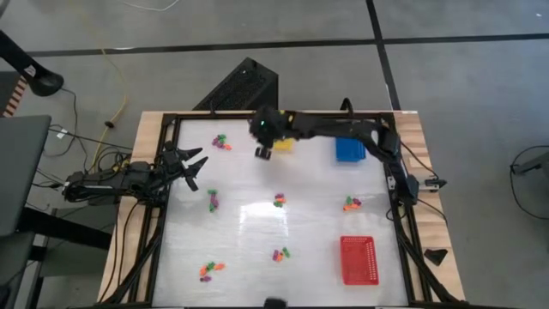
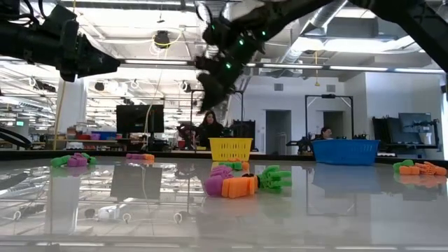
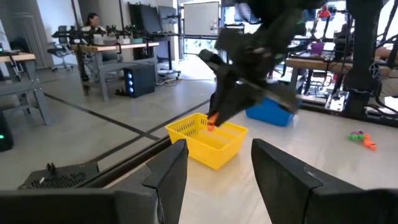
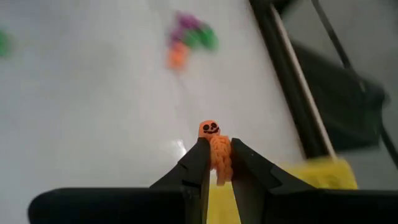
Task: Sort Halloween decoration
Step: Put the orange skeleton toy into the yellow bin
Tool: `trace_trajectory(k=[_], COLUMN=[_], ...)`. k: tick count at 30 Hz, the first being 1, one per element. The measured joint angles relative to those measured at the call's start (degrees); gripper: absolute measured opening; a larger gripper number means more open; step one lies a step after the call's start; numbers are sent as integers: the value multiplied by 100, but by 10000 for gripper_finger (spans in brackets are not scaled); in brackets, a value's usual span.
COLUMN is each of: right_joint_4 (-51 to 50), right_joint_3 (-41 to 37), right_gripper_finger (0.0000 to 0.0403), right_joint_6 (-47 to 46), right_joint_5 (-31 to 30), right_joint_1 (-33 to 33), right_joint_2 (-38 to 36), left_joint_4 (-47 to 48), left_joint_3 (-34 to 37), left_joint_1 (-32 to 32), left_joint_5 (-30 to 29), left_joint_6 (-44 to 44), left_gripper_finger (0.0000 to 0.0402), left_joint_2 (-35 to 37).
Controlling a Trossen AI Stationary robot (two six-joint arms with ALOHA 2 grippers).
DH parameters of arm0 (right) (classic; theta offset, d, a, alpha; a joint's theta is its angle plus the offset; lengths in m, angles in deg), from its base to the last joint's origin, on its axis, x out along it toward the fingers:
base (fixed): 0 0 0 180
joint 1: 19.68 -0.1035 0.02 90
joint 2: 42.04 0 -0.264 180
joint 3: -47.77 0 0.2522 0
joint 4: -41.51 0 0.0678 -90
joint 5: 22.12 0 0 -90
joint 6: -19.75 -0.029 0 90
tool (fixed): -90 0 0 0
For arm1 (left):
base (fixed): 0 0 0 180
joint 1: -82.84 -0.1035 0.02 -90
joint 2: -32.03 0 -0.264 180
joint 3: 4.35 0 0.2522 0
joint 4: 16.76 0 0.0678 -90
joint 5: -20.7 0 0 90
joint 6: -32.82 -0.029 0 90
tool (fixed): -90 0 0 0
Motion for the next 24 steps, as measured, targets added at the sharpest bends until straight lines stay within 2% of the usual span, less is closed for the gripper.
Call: trace_trajectory(k=[6, 11, 24], right_joint_4=[-484, -495, -588], right_joint_3=[-7, -11, -11], right_gripper_finger=[81, 88, 194], right_joint_6=[-512, -909, -954], right_joint_5=[-24, 4, 11], right_joint_1=[677, 921, 897], right_joint_2=[9, 11, 11], left_joint_4=[-2, -2, -2], left_joint_3=[0, 0, 0], left_joint_1=[1, 0, 1], left_joint_5=[-5, -11, -13], left_joint_6=[0, -5, -24], left_gripper_finger=[169, 169, 169], left_joint_2=[0, 0, 0])
